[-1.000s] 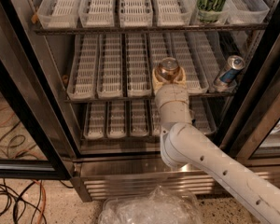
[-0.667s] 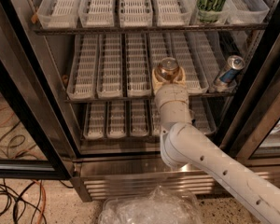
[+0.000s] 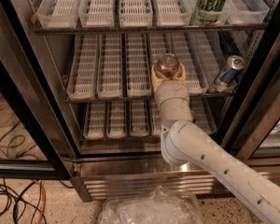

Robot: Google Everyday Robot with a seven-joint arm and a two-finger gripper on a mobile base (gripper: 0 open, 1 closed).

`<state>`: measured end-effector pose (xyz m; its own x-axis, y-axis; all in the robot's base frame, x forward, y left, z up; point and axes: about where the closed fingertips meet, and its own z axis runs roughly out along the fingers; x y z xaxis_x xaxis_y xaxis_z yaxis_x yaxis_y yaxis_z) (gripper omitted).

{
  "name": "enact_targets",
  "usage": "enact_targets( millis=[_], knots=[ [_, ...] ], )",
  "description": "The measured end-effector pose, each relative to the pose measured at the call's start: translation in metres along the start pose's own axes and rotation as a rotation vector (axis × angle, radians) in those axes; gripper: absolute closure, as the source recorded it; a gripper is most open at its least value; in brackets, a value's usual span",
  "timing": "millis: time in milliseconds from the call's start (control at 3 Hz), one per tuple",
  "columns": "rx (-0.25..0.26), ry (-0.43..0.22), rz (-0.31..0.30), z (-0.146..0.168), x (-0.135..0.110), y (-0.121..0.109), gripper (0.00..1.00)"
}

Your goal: Pick orange can from middle shelf of fridge

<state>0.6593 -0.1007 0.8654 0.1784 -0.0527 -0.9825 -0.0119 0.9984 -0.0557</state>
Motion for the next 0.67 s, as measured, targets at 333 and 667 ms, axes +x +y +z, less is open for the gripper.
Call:
enact_targets(
  millis=[333, 667],
  knots=[
    [-0.004, -0.021, 0.0, 0.001, -0.009, 0.001, 1.0],
    [-0.013, -0.048, 0.009, 0.0, -0.021, 0.002, 1.0]
  ],
)
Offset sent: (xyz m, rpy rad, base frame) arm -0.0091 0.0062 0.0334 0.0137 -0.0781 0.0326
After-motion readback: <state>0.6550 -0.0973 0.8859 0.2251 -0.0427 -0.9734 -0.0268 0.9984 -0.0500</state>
